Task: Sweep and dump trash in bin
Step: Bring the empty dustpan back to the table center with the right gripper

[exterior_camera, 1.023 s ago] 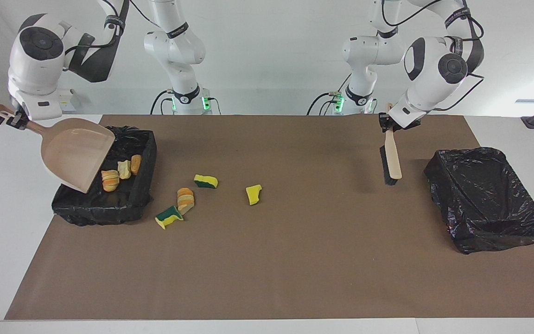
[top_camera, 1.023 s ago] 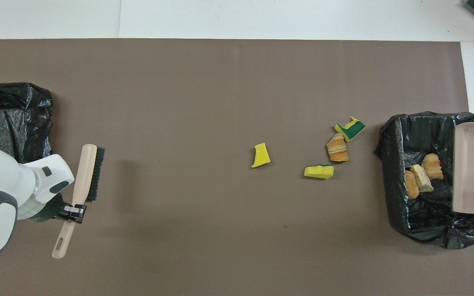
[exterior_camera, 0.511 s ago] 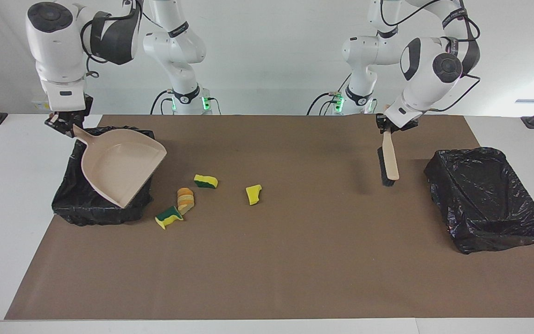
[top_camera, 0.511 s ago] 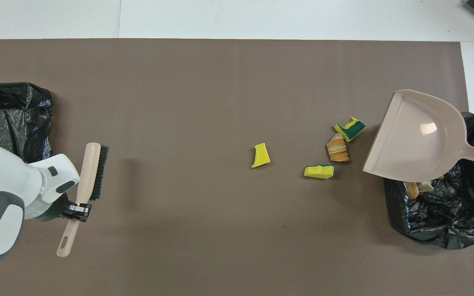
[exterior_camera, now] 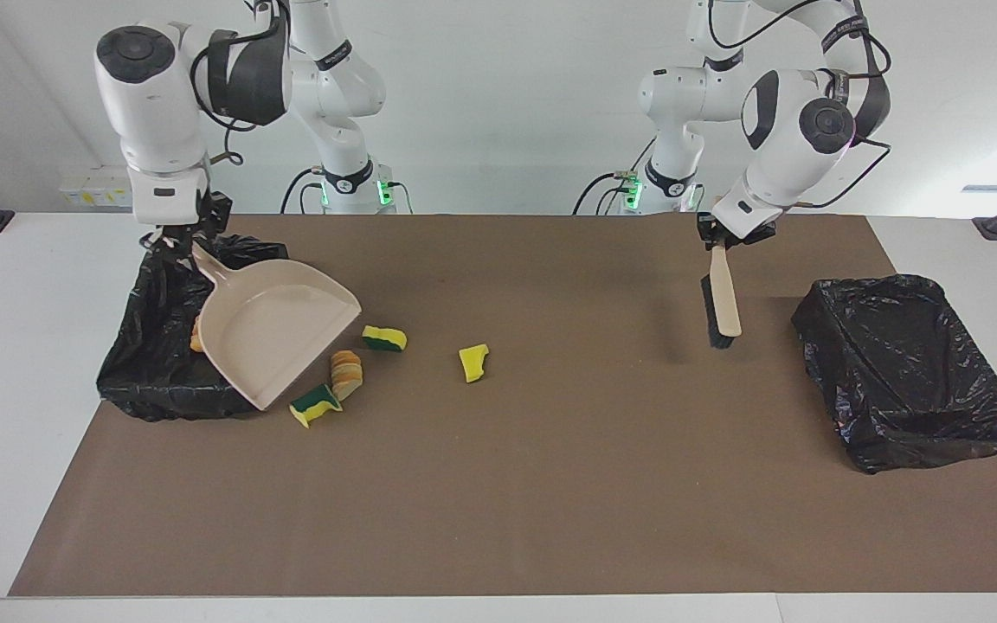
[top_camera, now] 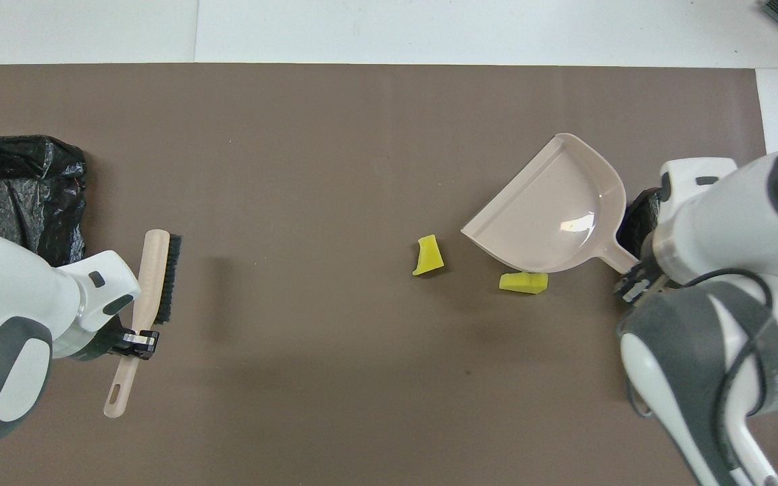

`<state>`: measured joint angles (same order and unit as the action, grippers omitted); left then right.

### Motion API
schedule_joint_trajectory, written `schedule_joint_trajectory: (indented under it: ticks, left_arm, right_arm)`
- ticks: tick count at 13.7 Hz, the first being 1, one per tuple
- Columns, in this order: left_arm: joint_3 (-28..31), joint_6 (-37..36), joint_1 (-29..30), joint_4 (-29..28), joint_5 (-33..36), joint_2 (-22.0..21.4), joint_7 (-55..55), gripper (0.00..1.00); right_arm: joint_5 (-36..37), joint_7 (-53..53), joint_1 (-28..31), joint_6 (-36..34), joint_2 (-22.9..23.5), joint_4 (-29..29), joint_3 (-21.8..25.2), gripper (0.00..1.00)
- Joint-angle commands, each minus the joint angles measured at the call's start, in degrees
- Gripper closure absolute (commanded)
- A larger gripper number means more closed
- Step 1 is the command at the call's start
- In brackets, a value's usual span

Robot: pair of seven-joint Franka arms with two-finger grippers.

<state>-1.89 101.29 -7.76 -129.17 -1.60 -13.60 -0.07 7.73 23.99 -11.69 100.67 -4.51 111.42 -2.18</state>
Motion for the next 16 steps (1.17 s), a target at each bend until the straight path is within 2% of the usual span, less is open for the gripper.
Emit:
schedule_joint_trajectory:
  ticks: [1,4,7,9,10,12,14,16]
  left_arm:
    - [0.57,2.42,-0.94,-1.62,-0.33,-1.52,-1.25,1.00]
    - [0.57,3.92,-1.64,-1.70,-1.22,-0.90,-3.79,1.00]
    - [0.48,3.66,-3.31,-1.79,-1.31,-0.99,-5.28,1.00]
    - [0.48,2.96,-7.43,-1.97,-1.31,-1.43,-9.92,1.00]
    - [0.48,2.87,-9.45,-3.19,-1.31,-2.04,-12.38,1.00]
    - [0.48,3.74,-14.80,-5.30,-1.48,-1.96,-17.75,1.00]
    - [0.48,3.74,-16.93,-6.27,-3.06,-1.61,-19.52,1.00]
    - [0.48,3.92,-17.11,-6.63,-3.50,-1.52,-19.53,1.00]
  right_arm:
    - [-2.19,-16.54,-8.57,-0.21,-0.42,2.04,0.43,1.00]
    - [-4.21,-31.41,-16.50,1.45,0.82,3.27,0.43,1.00]
    - [-6.58,-40.57,-21.78,4.71,-0.76,7.22,0.43,1.00]
    - [-6.68,-50.55,-27.91,6.28,-0.50,9.24,0.43,1.00]
    - [-6.68,-55.66,-30.64,10.04,-0.85,12.04,0.34,1.00]
    - [-6.68,-63.07,-34.61,13.23,-0.59,14.52,0.42,1.00]
    - [-6.68,-64.15,-35.33,15.25,-0.24,15.93,0.43,1.00]
    - [-6.68,-62.84,-33.67,15.00,0.46,13.93,0.60,1.00]
